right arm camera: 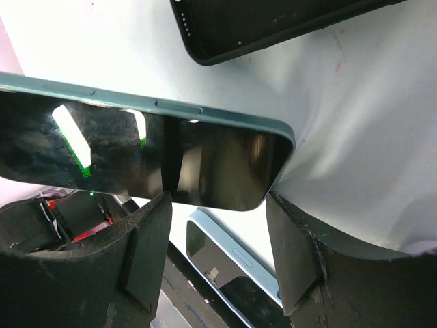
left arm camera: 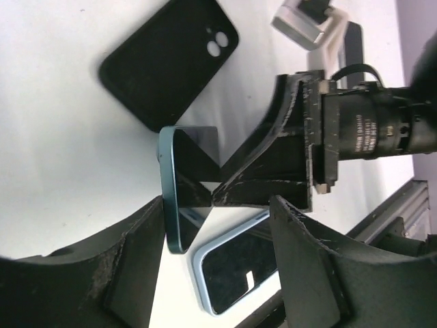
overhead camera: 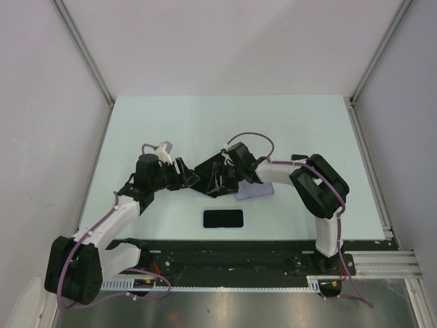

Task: Put the phone into the phone case

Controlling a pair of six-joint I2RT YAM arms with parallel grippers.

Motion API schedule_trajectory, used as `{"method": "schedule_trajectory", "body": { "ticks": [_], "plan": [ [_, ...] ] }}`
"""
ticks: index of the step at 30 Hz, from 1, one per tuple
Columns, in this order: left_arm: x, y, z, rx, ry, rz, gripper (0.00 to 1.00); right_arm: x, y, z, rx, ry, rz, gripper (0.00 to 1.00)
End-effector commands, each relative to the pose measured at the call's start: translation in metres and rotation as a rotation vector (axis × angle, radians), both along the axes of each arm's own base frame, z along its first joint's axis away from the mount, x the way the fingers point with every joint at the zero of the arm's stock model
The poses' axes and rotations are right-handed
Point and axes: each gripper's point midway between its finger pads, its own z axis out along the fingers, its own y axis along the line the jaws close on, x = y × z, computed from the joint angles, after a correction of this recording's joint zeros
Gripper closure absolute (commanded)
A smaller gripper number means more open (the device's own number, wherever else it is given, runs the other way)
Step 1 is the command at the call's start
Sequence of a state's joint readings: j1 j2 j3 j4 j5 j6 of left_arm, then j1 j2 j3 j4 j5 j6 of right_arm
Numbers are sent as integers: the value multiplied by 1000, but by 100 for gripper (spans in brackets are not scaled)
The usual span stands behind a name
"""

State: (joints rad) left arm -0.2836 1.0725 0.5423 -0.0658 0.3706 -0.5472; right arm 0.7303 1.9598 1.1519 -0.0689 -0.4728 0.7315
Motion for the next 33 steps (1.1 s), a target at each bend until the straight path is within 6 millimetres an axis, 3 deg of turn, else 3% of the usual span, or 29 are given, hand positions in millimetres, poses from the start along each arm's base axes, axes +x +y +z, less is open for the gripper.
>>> {"method": "schedule_trajectory", "body": {
  "ticks": [1, 3, 5, 6, 7, 9, 12, 18, 21, 27, 31, 32, 33],
  "plan": [
    [-12, -24, 12, -120, -42, -103, 35, -10, -1, -24, -58, 6, 25, 38],
    [-11, -28, 4, -133, -11, -103, 37, -11, -2, -26, -63, 11, 28, 38],
    [-10, -29, -9, -118, 28, -100, 47, -11, -2, -25, -64, 9, 28, 38],
    [-8, -28, -13, -111, 36, -94, 54, -12, -3, -26, -69, 10, 28, 38],
    [-6, -27, -16, -98, 42, -80, 67, -12, -3, -25, -71, 6, 30, 38],
    [-4, -25, -26, -83, 69, -67, 81, -12, -5, -26, -81, 4, 29, 38],
    [-3, -25, -28, -77, 75, -69, 87, -12, -7, -23, -88, -3, 27, 38],
    [-2, -19, -23, -46, 45, -57, 88, -10, -9, -19, -97, -12, 11, 38],
    [-3, -19, -12, -53, 11, -62, 88, -8, -8, -6, -79, -31, 7, 38],
    [-4, -21, 25, -97, -84, -69, 87, 2, -12, 40, -39, -118, -28, 37],
    [-6, -25, 61, -154, -152, -76, 87, 7, -22, 70, -31, -201, -69, 37],
    [-7, -25, 68, -166, -165, -76, 87, 8, -25, 87, 2, -233, -81, 37],
    [-10, -25, 86, -186, -211, -80, 86, 7, -31, 89, 11, -237, -91, 37]
  ]
}}
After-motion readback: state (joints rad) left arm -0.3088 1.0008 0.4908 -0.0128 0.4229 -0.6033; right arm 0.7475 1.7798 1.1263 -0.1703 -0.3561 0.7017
